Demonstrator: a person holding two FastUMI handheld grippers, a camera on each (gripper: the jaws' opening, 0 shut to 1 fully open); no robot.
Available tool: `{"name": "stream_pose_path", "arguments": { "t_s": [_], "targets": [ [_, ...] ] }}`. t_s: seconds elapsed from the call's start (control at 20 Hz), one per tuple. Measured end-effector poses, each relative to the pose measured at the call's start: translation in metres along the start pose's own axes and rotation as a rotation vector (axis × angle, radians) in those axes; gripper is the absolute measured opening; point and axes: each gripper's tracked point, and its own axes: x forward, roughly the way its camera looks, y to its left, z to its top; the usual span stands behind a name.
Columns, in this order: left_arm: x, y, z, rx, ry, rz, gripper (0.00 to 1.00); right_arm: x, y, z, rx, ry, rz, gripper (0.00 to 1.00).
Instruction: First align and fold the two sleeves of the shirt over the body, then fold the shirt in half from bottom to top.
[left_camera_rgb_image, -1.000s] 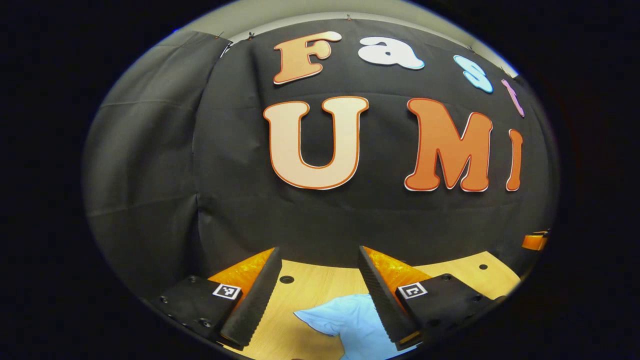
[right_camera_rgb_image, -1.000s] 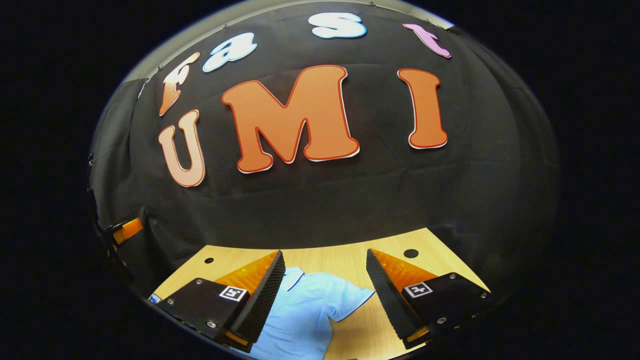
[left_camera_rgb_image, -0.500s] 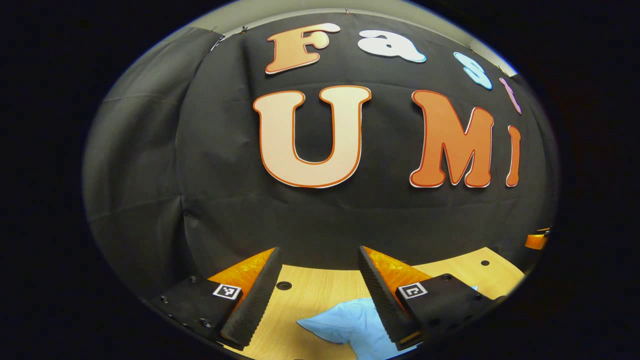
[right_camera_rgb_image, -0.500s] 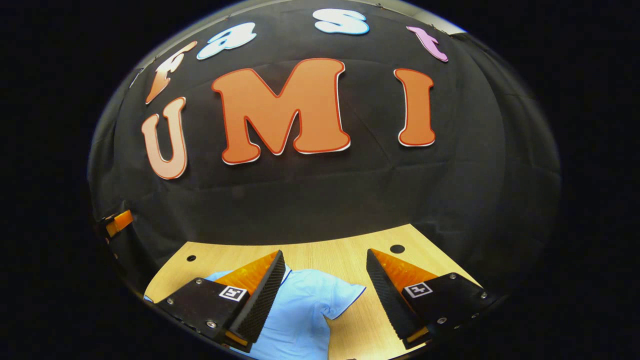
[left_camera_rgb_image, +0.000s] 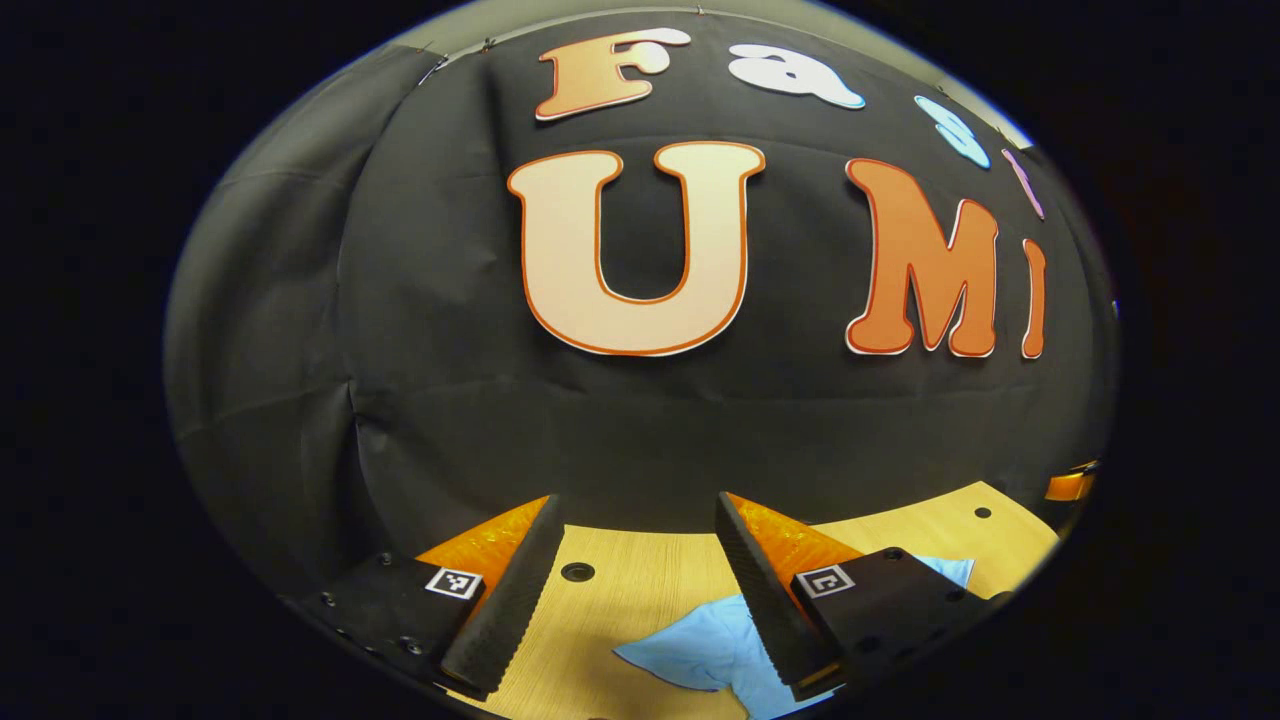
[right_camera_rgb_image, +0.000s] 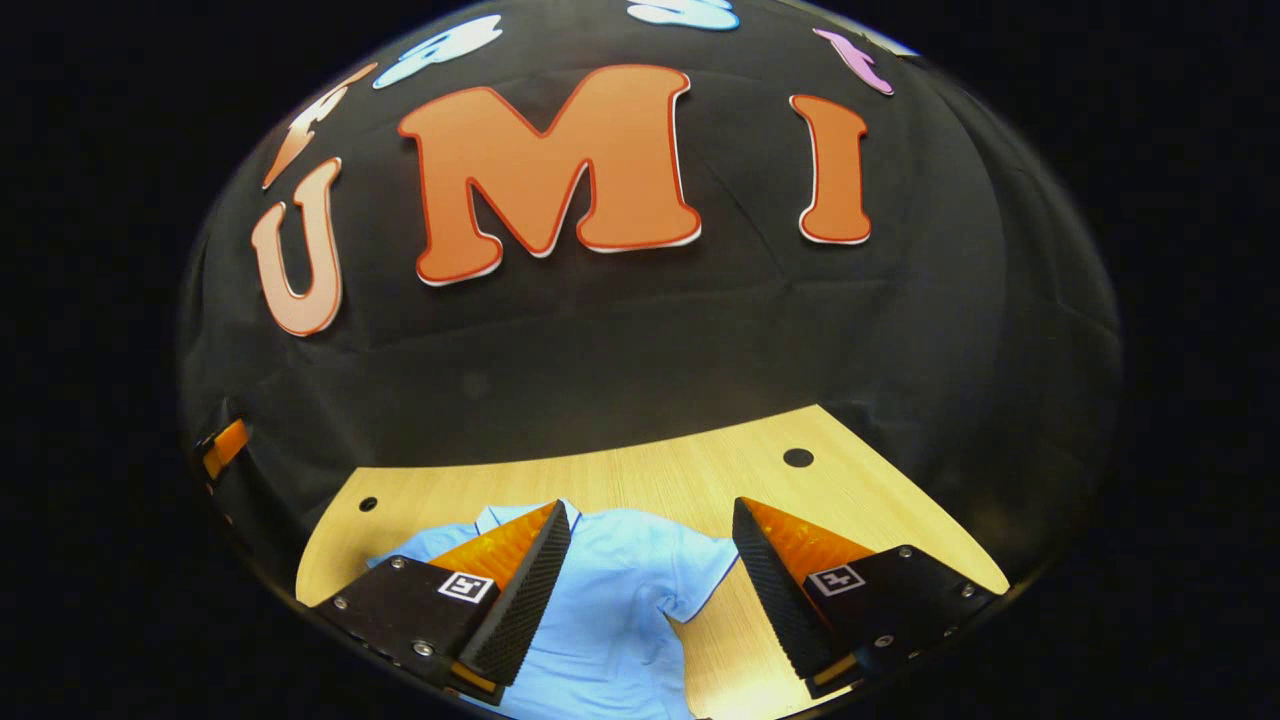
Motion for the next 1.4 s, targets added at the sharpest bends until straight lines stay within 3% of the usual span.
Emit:
{"name": "stream_pose_path", "arguments": {
  "t_s": [0.4,0.6,0.9,1.4],
  "targets": [
    [0.016,0.019,-0.031,-0.040,0.070,0.017,0.98,0.086,-0.043,-0.088,0.016,0.378,-0.165,0.99],
    [0.021,0.025,-0.042,-0.053,0.103,0.023,0.98,0.123,-0.062,-0.128,0.038,0.515,-0.224,0.99],
    [0.027,0.035,-0.057,-0.048,0.141,0.047,0.98,0.152,-0.067,-0.166,0.111,0.641,-0.228,0.99],
    [0.034,0.040,-0.073,-0.064,0.182,0.071,0.98,0.164,-0.067,-0.201,0.057,0.726,-0.261,0.99]
  ]
}}
